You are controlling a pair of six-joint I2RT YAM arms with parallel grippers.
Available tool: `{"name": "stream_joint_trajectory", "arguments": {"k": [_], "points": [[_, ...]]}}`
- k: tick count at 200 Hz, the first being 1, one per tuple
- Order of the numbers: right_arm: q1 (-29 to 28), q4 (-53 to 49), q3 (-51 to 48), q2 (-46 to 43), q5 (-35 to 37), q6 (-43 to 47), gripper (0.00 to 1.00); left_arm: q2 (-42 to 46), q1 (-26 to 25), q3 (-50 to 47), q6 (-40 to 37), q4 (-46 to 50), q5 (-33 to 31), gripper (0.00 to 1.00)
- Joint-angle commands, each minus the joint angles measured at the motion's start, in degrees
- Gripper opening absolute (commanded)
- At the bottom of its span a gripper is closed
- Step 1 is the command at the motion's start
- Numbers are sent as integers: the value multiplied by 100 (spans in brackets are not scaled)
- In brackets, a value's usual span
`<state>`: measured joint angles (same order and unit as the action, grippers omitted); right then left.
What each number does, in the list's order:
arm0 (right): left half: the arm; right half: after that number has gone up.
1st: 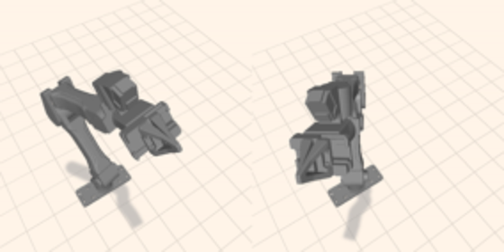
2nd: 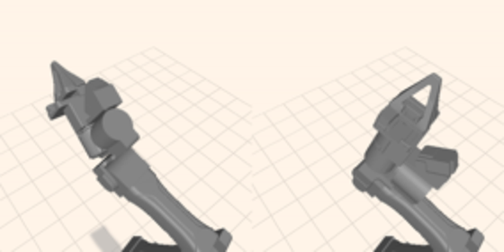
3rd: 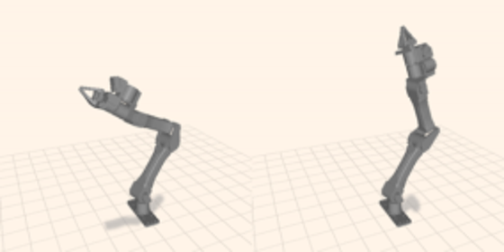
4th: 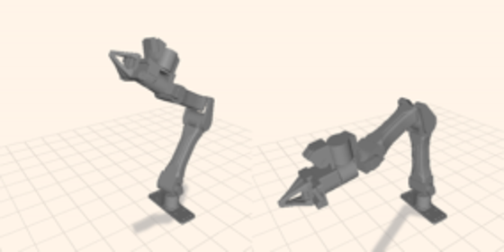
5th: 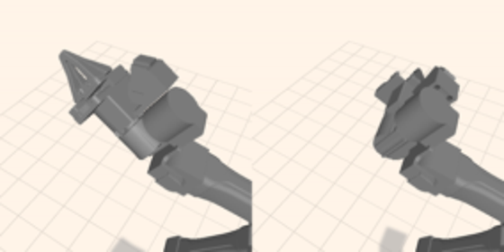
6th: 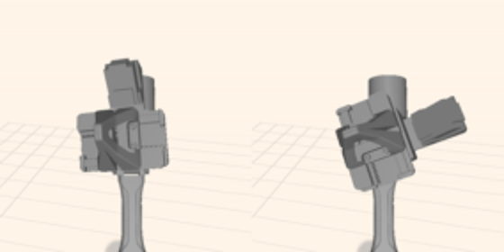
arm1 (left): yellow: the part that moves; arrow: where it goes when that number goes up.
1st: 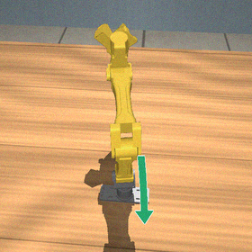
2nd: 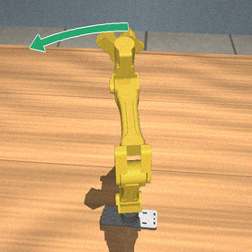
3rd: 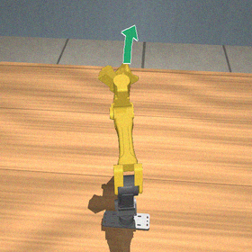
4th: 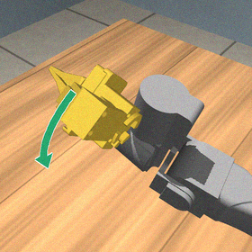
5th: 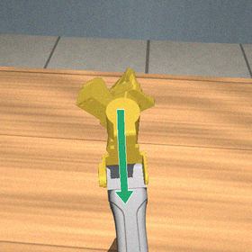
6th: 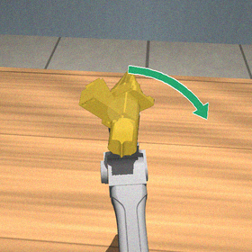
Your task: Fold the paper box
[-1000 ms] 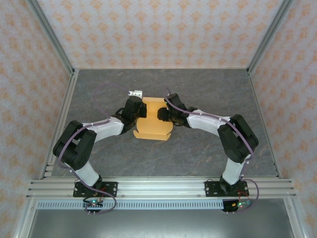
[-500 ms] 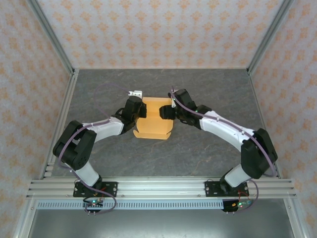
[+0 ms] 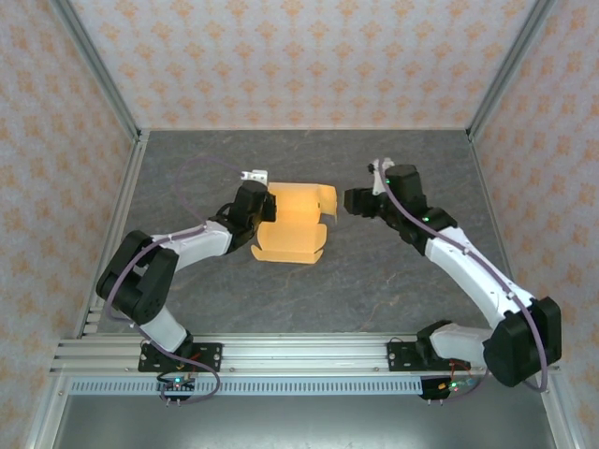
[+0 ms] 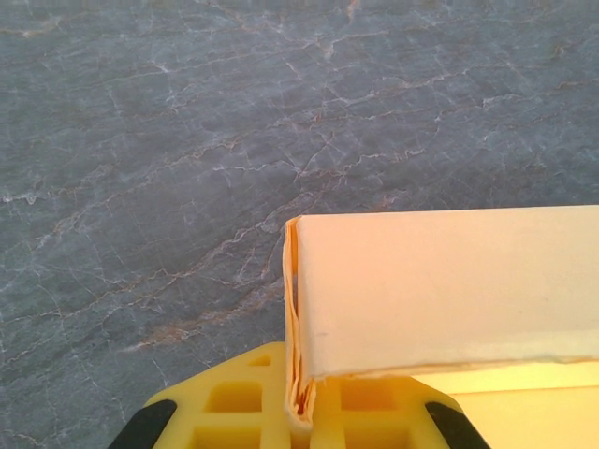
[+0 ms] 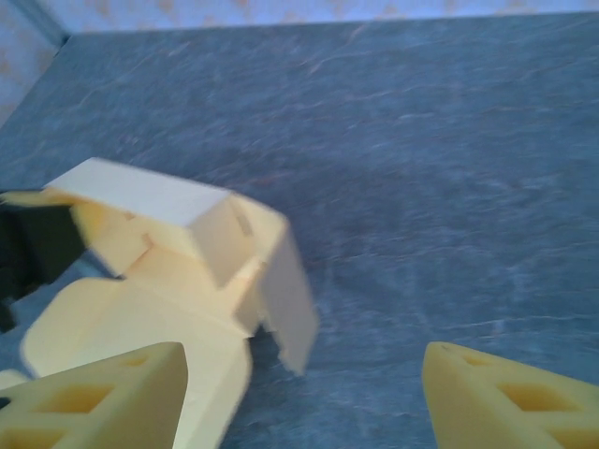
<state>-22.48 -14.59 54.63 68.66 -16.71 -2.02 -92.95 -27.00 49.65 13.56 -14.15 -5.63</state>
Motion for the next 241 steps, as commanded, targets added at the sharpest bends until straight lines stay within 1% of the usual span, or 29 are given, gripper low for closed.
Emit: {"name": "stream_joint_trajectory", "arguments": {"k": [1, 8, 20, 29, 48, 68, 94, 127, 160, 190, 206, 241], "points": [[402, 621, -257, -50, -166, 211, 69, 323, 50, 33, 85, 206, -104, 0], [508, 669, -279, -54, -197, 237, 70, 362, 53, 23, 92, 237, -87, 0], [703, 879, -393, -44, -502, 336, 70, 423, 83, 11, 117, 285, -56, 0], [847, 1021, -493, -18, -911, 459, 72, 469, 104, -3, 151, 298, -26, 0], [1092, 1126, -526, 134, -2085, 802, 73, 557, 134, -8, 199, 360, 70, 0], [1160, 1488, -547, 417, -3068, 1005, 74, 644, 156, -3, 232, 457, 184, 0], [1166, 1529, -351, 925, -3837, 1222, 73, 799, 200, -15, 260, 580, 336, 0], [1217, 1600, -242, 1402, -3901, 1344, 68, 1047, 291, -145, 361, 570, 554, 0], [1237, 1778, -90, 1773, -4066, 1133, 64, 1118, 310, -111, 347, 646, 647, 0], [1229, 1754, 170, 2132, -4467, 1064, 60, 1077, 315, -79, 358, 626, 713, 0], [1220, 1779, 244, 2220, -4561, 1059, 58, 1065, 317, -78, 349, 628, 733, 0], [1162, 1642, 489, 2474, -5004, 1152, 54, 1061, 310, -65, 344, 607, 771, 0]]}}
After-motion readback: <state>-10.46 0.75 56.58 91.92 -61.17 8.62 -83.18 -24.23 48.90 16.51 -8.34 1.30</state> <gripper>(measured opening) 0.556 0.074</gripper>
